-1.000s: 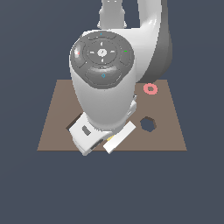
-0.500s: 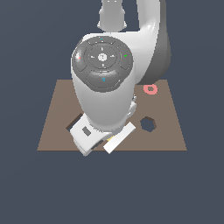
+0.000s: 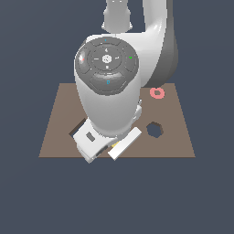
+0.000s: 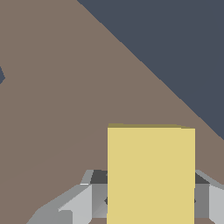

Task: Insert a designated object into the corresponding slot on a board.

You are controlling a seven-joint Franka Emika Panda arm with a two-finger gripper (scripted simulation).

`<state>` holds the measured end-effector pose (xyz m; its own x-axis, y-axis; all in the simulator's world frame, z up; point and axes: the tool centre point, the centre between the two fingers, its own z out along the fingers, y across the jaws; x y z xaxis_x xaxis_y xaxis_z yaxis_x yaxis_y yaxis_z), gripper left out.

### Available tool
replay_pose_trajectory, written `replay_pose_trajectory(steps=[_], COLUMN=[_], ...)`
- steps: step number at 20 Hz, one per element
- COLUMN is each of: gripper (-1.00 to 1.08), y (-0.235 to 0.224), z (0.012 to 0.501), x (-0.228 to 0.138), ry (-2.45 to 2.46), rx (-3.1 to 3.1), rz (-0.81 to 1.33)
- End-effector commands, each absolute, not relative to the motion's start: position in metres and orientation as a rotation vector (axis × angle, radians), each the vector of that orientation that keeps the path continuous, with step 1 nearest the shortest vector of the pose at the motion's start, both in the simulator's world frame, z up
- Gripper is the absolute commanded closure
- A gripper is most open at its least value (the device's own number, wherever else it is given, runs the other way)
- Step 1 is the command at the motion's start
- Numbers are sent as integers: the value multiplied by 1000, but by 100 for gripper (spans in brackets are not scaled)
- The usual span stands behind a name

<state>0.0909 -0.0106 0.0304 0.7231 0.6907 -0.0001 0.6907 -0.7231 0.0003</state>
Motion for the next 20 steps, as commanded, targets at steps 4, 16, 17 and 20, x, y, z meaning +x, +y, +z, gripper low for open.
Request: replay_pose_trajectory(steps=[4,16,17,20], gripper=[108,108,108,108], y=[-12,-24,-25,-31], z=[31,32,33,33], x=[87,70,68,63], ry=[1248,1624,1665,1797], rx=[2883,2689,2663,2576], rz=[0,0,0,0])
